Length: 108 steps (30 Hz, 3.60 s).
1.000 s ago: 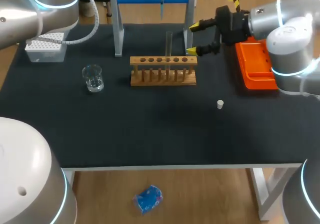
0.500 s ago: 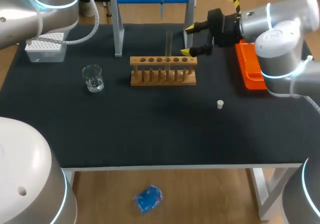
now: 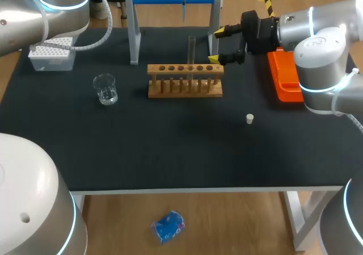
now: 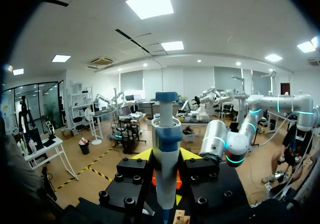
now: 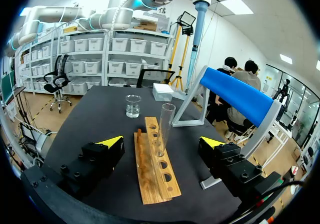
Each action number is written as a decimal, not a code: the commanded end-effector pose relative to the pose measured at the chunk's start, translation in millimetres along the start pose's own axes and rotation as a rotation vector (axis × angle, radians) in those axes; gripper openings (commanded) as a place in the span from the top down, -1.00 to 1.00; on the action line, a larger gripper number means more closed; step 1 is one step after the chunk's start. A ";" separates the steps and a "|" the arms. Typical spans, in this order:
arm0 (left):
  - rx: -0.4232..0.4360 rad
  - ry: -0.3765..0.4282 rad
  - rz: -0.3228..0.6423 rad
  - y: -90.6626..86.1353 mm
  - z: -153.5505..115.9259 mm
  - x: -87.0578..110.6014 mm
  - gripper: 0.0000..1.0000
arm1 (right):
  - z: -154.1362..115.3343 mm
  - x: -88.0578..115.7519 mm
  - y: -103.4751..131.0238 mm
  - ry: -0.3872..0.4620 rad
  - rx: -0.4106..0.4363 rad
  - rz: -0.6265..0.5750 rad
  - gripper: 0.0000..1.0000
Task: Invert the test tube, pick up the pipette, mount the tip to pipette, aspirate from beaker and dispense into the tube, eject the tip, return the pipette, and cap with the stopper.
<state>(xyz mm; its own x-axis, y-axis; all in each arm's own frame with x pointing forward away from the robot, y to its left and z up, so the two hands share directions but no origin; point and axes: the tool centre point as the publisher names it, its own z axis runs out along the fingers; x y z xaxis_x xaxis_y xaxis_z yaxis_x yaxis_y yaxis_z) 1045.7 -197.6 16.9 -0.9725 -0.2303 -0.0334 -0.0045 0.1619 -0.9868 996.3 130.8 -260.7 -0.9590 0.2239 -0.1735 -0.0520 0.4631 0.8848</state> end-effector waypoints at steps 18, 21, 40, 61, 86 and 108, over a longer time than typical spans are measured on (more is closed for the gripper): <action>0.015 0.003 -0.090 -0.3 21.0 17.2 1.00 | -0.5 0.0 -0.6 0.000 -0.002 -0.001 -1.00; 0.022 -0.002 -0.101 5.5 21.9 17.4 1.00 | -0.5 0.0 -0.6 0.000 -0.002 -0.001 -1.00; 0.036 -0.015 -0.112 20.6 18.1 19.2 1.00 | -0.5 0.0 -0.6 0.000 -0.002 -0.001 -1.00; 0.004 -0.033 -0.122 32.7 13.1 18.7 1.00 | -0.5 0.0 -0.6 0.000 -0.002 -0.001 -1.00; 0.022 0.003 -0.080 21.0 29.2 11.3 1.00 | -0.5 0.0 -0.6 0.000 -0.002 -0.001 -1.00; 0.008 0.000 -0.112 31.0 23.4 24.8 1.00 | -0.5 0.0 -0.6 0.000 -0.002 -0.001 -1.00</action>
<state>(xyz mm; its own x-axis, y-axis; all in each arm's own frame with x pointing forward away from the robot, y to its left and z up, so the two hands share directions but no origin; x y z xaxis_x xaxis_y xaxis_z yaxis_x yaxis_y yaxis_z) 1030.1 -222.5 -17.8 -0.9673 -0.2417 0.0770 -0.1105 0.1284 -0.9856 996.8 130.3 -261.0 -0.9592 0.2230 -0.1736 -0.0533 0.4606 0.8860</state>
